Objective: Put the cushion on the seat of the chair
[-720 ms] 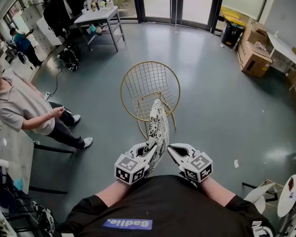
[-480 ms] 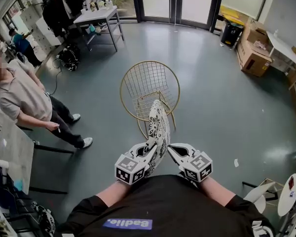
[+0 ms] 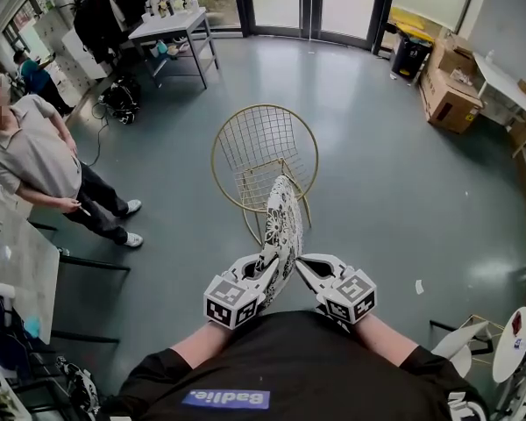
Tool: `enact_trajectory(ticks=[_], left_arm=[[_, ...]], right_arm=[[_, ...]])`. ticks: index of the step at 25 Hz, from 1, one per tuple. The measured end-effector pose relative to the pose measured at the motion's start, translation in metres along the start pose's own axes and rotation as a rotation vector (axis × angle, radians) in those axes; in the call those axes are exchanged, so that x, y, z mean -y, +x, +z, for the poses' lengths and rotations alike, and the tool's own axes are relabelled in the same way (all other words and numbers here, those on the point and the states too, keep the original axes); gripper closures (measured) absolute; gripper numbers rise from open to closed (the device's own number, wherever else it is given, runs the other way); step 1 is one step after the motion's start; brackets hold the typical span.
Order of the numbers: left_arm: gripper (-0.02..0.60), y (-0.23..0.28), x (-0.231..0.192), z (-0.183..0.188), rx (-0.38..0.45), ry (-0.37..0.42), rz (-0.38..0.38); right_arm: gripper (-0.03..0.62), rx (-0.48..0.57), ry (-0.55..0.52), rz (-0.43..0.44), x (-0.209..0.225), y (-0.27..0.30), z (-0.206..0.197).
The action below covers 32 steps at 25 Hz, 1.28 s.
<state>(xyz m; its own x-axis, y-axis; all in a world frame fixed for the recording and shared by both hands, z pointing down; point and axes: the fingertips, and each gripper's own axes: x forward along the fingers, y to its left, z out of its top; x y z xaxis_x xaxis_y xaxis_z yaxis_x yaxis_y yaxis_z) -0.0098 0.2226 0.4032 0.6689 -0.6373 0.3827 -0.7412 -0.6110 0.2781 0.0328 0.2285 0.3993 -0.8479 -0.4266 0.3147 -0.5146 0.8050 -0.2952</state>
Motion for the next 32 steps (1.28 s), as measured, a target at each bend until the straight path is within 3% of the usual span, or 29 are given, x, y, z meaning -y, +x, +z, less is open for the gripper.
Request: enact_trajectory(ticks=[18,25,32], left_arm=[[0.555,0.041,0.011,-0.017,-0.073,0.013,0.075],[0.555,0.065,-0.008,-0.017,-0.099,0.033,0.031],[0.556,0.092,-0.049,-0.005,-0.138,0.049,-0.077]], right_arm=[[0.565,0.003,0.051,0.054,0.045,-0.022,-0.019],[0.565,-0.016,0.064,0.024,0.072,-0.006,-0.021],[0.565,-0.038,0.1,-0.054,0.102,0.029,-0.009]])
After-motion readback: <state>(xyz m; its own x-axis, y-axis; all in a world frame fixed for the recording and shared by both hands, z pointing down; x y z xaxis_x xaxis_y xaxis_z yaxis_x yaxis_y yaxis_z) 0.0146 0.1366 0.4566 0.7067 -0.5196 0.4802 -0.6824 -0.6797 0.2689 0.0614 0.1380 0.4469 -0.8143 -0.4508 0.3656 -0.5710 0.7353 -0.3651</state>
